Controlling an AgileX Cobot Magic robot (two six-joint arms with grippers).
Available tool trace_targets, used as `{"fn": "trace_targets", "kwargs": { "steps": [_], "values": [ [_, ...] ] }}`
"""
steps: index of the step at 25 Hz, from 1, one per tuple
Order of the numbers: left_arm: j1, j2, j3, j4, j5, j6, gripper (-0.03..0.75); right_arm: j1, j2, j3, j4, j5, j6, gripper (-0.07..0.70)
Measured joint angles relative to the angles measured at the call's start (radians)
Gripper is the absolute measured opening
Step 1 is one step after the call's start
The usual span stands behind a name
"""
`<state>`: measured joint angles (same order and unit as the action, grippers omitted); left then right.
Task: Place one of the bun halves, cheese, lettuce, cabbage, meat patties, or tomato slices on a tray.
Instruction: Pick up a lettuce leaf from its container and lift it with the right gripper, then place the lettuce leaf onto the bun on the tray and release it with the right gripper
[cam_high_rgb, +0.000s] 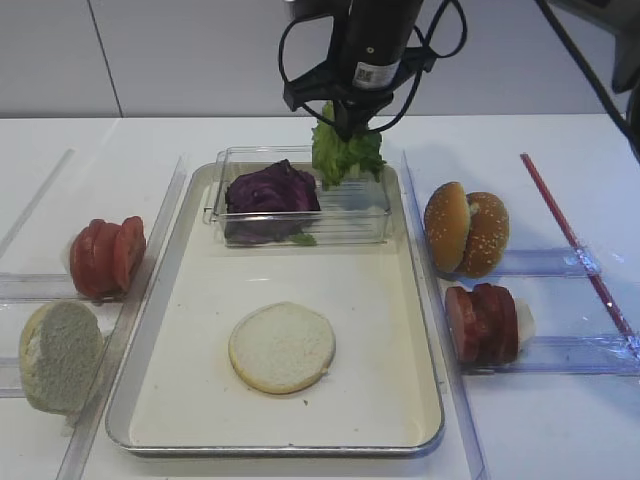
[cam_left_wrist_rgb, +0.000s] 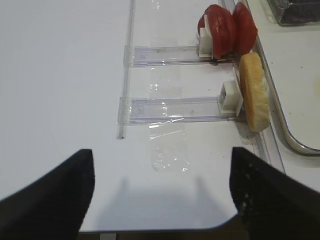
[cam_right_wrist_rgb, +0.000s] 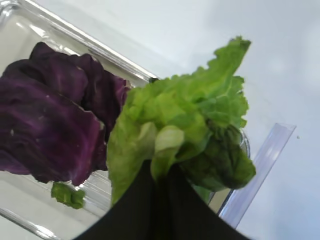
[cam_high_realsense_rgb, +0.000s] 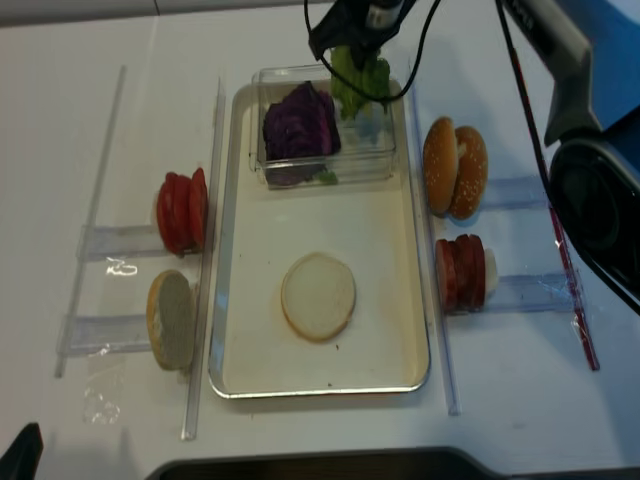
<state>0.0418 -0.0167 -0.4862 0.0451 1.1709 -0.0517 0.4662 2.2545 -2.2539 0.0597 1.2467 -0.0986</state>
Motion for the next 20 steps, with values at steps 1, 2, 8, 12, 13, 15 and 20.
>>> {"fn": "trace_targets", "kwargs": {
  "steps": [1,2,8,12,13,15,20],
  "values": [
    [0.0,0.0,0.0,0.0,0.0,0.0,0.554,0.0,-0.002,0.0,0.0,0.0,0.0,0.069],
    [0.0,0.0,0.0,0.0,0.0,0.0,0.554,0.0,-0.006,0.0,0.0,0.0,0.0,0.069],
    [0.0,0.0,0.0,0.0,0.0,0.0,0.554,0.0,-0.039,0.0,0.021,0.002,0.0,0.068],
    [0.0,0.0,0.0,0.0,0.0,0.0,0.554,0.0,-0.066,0.0,0.072,0.004,0.0,0.068],
    [0.0,0.0,0.0,0.0,0.0,0.0,0.554,0.0,-0.077,0.005,0.087,0.004,0.0,0.068],
    [0.0,0.0,0.0,0.0,0.0,0.0,0.554,0.0,-0.101,0.035,0.094,0.004,0.0,0.068],
    [0.0,0.0,0.0,0.0,0.0,0.0,0.554,0.0,-0.198,0.17,0.105,0.006,-0.02,0.068]
  ]
}}
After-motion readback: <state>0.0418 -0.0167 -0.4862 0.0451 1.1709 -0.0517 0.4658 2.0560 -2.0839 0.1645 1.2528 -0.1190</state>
